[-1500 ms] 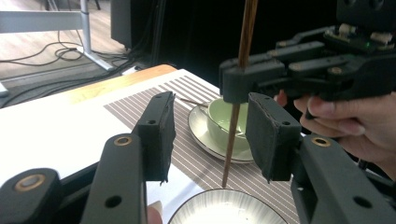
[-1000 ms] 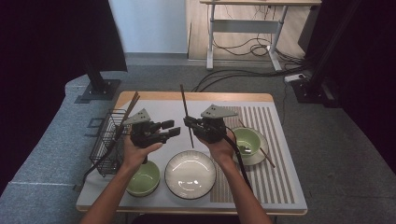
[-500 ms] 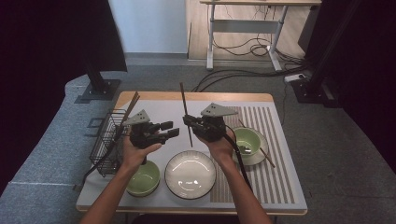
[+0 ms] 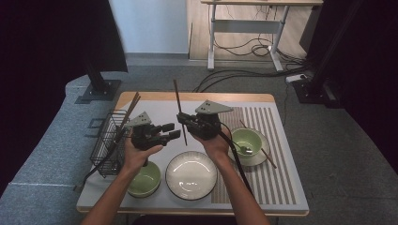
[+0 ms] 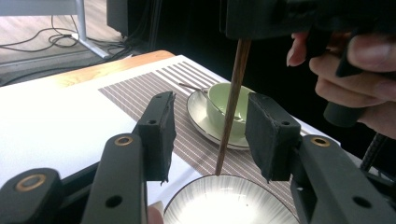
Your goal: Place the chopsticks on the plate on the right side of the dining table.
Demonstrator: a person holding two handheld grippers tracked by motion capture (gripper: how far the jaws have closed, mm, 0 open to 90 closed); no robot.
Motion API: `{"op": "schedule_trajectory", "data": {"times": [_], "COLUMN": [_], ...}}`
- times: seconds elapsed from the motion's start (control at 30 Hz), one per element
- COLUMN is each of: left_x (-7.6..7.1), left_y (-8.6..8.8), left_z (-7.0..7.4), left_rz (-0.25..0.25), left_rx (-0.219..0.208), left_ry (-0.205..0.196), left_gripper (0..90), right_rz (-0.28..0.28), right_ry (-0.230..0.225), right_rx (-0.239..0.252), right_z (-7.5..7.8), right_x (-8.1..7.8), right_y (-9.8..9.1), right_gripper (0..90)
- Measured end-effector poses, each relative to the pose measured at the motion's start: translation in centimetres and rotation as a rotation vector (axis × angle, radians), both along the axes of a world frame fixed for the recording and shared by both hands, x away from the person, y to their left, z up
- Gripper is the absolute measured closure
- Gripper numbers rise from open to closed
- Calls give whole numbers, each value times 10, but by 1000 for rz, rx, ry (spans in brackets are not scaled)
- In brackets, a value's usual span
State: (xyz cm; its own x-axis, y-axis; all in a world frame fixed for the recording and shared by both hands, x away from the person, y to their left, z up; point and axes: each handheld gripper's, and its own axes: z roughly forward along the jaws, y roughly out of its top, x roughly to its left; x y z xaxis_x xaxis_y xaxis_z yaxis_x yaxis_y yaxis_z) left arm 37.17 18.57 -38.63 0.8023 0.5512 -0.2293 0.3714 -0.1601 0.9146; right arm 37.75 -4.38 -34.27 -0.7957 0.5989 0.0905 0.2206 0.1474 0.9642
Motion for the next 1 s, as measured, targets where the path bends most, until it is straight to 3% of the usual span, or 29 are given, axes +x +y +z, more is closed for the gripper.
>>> {"op": "schedule_trajectory", "data": {"times": [0.17,0.5,1.0], "left_x": [0,2,3], "left_y": [-3,-8,-14], "left_z": [-2,-8,-16], "left_rz": [-3,-1,-33], "left_rx": [-12,5,48], "left_ry": [6,13,25], "left_gripper": [532,552,709], "right_rz": [9,13,13], "right_ry": [-5,-8,-5], "right_rx": [4,23,37], "right_z": [2,6,8], "right_x": [-1,-2,-3], "right_y": [5,5,3], "right_gripper": [843,842,839]}}
